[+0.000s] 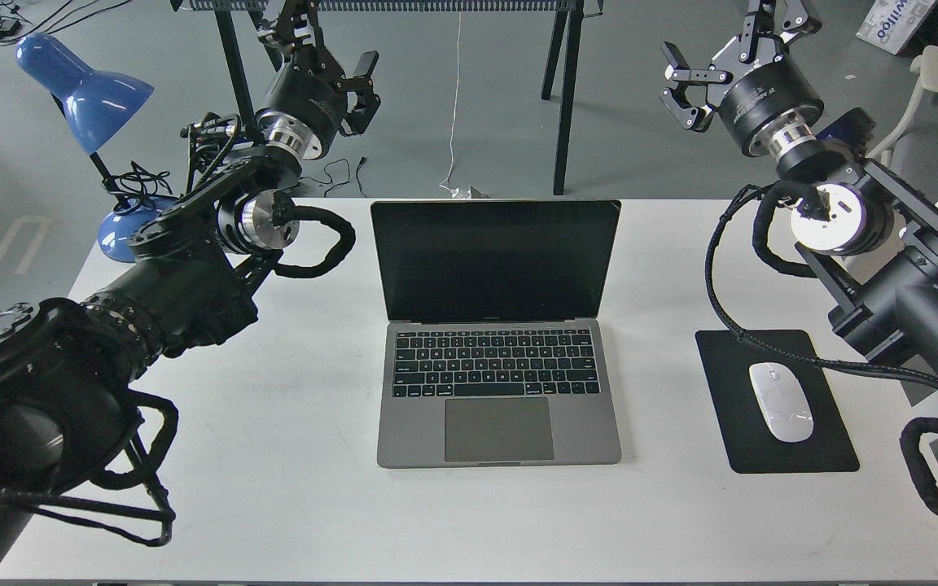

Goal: Close notebook with right arm

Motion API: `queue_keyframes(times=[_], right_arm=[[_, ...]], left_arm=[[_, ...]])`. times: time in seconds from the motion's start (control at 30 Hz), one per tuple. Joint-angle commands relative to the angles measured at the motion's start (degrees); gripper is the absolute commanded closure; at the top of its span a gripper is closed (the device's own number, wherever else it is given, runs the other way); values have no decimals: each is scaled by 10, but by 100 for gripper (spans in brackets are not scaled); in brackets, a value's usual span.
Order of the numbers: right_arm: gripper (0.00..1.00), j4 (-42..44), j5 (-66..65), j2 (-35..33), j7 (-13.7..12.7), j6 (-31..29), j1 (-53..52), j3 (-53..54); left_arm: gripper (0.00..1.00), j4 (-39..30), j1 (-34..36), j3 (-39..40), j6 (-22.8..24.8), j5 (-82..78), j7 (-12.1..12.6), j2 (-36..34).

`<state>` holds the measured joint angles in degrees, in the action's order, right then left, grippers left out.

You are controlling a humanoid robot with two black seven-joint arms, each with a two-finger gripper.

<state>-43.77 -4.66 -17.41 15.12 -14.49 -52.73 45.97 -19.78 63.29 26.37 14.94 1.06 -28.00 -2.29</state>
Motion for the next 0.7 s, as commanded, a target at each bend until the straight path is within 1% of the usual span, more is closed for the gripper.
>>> queue_keyframes(times=[0.0,0.27,0.37,0.5,0.67], right_arm=[[0,0,0,-1,0,0,0,0],[0,1,-1,-2,0,2,-3,-4],[0,7,-19,-3,-3,10,-20,-33],[0,36,-78,-3,-6,20,-102,-146],[0,106,-91,5,-6,18,-210,-315]], left_arm=[[0,0,0,0,-3,0,0,0],[0,0,0,0,-4,0,0,1],[0,0,0,0,-2,0,0,0],[0,0,0,0,-1,0,0,0],[0,0,0,0,-1,0,0,-1]])
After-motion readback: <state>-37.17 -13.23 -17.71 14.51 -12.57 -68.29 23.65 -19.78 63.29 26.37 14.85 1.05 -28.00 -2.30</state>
